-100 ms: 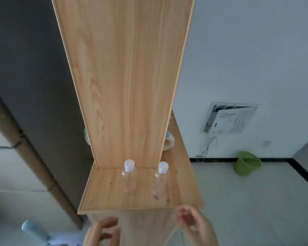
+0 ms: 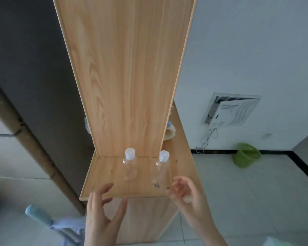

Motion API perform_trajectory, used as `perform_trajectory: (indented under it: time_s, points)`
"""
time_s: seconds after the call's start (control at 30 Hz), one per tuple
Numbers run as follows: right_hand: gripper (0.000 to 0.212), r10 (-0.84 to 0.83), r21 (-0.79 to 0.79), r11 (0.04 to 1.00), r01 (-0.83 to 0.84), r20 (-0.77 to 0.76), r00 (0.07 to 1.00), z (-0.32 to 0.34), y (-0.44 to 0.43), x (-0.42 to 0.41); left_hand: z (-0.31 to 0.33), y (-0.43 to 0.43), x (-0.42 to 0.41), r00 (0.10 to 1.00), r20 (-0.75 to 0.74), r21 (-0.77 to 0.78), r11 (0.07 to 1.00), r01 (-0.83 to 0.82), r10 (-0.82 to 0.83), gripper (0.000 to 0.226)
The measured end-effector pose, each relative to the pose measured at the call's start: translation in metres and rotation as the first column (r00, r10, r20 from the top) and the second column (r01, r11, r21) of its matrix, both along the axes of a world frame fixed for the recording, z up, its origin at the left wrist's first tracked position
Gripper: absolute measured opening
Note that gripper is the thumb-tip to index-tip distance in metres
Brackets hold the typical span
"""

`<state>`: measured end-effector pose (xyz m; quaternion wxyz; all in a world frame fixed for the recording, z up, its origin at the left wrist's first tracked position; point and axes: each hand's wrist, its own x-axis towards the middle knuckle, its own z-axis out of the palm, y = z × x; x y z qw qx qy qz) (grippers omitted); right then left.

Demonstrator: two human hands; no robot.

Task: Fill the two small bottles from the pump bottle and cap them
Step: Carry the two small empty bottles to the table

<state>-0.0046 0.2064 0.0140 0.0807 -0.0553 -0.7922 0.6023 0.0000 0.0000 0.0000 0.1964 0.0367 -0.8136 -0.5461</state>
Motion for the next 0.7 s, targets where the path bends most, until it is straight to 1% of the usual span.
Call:
perform_trajectory:
  time_s: [0.03,0.07,0.13,0.17,0.2,0.27,0.37,0.43,0.57,0.7]
  points:
    - [0.041,0.015,0.011,1.0,-0.015,-0.001,1.0,0.005,-0.002,-0.009,0.003,0.004,-0.012,0.999,0.043,0.066,0.997,0.026,-0.029,0.058]
    - [0.047,0.025,0.023,0.999,-0.025,-0.003,1.0,0.006,-0.005,-0.016,0.009,0.006,-0.018,0.994,0.099,0.098,0.995,0.033,-0.043,0.06]
    - [0.056,0.071,0.05,0.996,-0.071,0.014,0.997,0.006,-0.012,-0.028,0.014,0.007,-0.032,0.975,0.187,0.125,0.987,0.097,-0.119,0.074]
    - [0.058,0.095,0.077,0.992,-0.095,0.012,0.995,0.005,-0.014,-0.034,0.014,0.007,-0.04,0.973,0.192,0.116,0.987,0.11,-0.131,0.079]
    - [0.058,0.108,0.072,0.991,-0.109,0.027,0.994,0.005,-0.017,-0.04,0.018,0.011,-0.047,0.968,0.192,0.109,0.984,0.14,-0.16,0.082]
    - [0.052,0.105,0.077,0.991,-0.107,0.031,0.994,0.004,-0.019,-0.05,0.016,0.018,-0.057,0.957,0.206,0.117,0.977,0.18,-0.202,0.081]
    - [0.036,0.102,0.111,0.988,-0.103,0.011,0.995,0.0,-0.023,-0.055,0.011,0.023,-0.07,0.952,0.217,0.14,0.972,0.189,-0.216,0.07]
    - [0.034,0.075,0.117,0.99,-0.072,-0.015,0.997,0.0,-0.027,-0.056,0.008,0.027,-0.075,0.96,0.189,0.129,0.975,0.182,-0.205,0.059]
    - [0.032,0.053,0.125,0.991,-0.05,-0.021,0.998,0.002,-0.028,-0.056,0.005,0.028,-0.077,0.969,0.154,0.131,0.976,0.175,-0.195,0.025]
    - [0.033,0.049,0.119,0.992,-0.042,-0.055,0.997,0.005,-0.024,-0.048,0.011,0.022,-0.072,0.954,0.155,0.205,0.953,0.222,-0.256,0.02]
